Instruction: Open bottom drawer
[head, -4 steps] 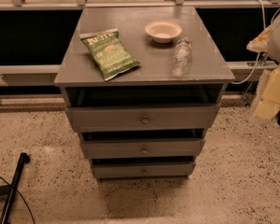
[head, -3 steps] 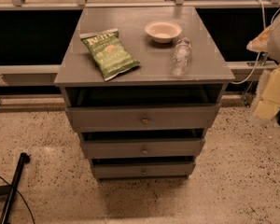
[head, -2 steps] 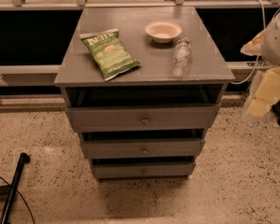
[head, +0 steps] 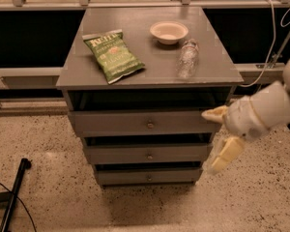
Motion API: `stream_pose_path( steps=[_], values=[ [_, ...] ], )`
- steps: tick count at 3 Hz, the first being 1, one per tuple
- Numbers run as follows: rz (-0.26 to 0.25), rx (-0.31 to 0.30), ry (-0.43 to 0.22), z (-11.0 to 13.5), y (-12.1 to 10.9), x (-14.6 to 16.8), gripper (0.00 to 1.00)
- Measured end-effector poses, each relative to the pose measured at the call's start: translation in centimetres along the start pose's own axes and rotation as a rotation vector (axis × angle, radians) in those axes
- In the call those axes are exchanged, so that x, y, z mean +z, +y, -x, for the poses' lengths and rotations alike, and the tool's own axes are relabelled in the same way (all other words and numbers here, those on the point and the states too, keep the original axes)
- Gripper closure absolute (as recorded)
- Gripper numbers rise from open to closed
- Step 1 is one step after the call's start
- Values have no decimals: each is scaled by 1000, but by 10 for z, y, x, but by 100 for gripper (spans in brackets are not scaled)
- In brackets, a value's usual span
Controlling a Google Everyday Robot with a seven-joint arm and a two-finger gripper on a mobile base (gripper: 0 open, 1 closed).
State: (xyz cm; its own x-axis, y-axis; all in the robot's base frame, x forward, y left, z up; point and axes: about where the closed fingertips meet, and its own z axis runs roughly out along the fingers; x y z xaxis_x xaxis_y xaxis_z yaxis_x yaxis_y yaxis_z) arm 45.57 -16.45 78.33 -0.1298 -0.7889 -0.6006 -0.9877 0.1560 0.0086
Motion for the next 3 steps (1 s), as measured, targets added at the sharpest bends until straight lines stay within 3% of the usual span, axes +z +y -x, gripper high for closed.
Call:
stream_pose_path(
  steps=[1,2,3],
  values=[
    [-14,28,-137,-18,-2,25,0],
    [-22,58,-116,-22,-5,31,0],
    [-23,108,-314,-40,21,101,0]
  ],
)
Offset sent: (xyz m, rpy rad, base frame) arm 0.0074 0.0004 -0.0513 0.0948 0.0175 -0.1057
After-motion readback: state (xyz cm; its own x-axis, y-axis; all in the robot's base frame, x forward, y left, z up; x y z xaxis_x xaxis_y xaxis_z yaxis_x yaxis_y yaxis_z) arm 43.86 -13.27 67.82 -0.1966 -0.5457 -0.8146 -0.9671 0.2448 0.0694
